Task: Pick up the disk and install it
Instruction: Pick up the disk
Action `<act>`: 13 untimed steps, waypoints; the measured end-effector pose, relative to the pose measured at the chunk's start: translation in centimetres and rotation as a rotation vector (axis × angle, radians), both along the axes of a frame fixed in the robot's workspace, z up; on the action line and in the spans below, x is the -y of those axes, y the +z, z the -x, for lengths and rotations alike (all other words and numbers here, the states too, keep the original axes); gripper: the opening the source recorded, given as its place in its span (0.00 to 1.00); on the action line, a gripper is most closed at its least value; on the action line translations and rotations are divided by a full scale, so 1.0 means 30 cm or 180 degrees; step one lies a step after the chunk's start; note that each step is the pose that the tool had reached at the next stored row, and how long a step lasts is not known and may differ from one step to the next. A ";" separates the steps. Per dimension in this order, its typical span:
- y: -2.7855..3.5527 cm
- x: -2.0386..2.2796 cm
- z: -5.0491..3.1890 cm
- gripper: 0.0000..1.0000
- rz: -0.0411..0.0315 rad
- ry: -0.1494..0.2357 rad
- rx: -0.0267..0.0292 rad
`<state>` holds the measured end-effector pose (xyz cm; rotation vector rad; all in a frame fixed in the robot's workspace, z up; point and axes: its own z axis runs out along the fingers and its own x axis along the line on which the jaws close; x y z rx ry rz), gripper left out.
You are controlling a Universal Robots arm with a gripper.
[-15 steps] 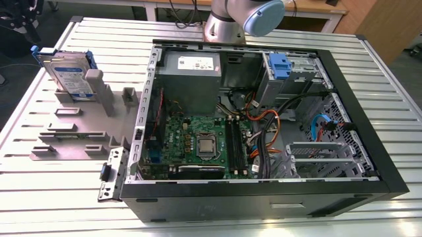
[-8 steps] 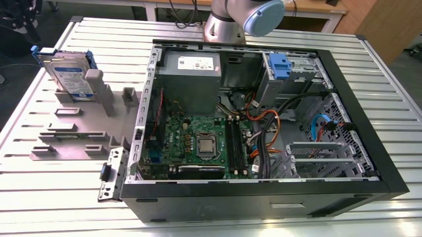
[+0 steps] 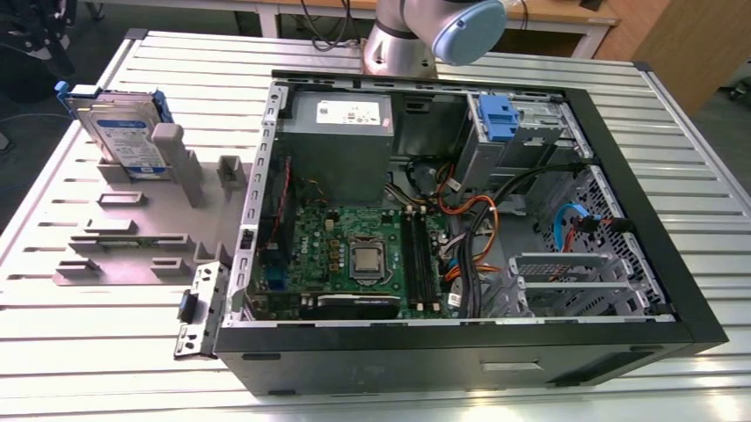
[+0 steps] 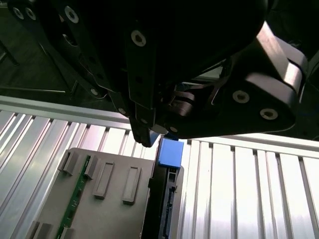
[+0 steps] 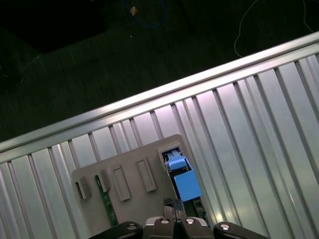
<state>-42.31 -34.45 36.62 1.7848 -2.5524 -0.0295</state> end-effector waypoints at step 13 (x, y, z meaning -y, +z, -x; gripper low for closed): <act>-0.003 0.000 0.005 0.11 0.0000 0.0003 0.0014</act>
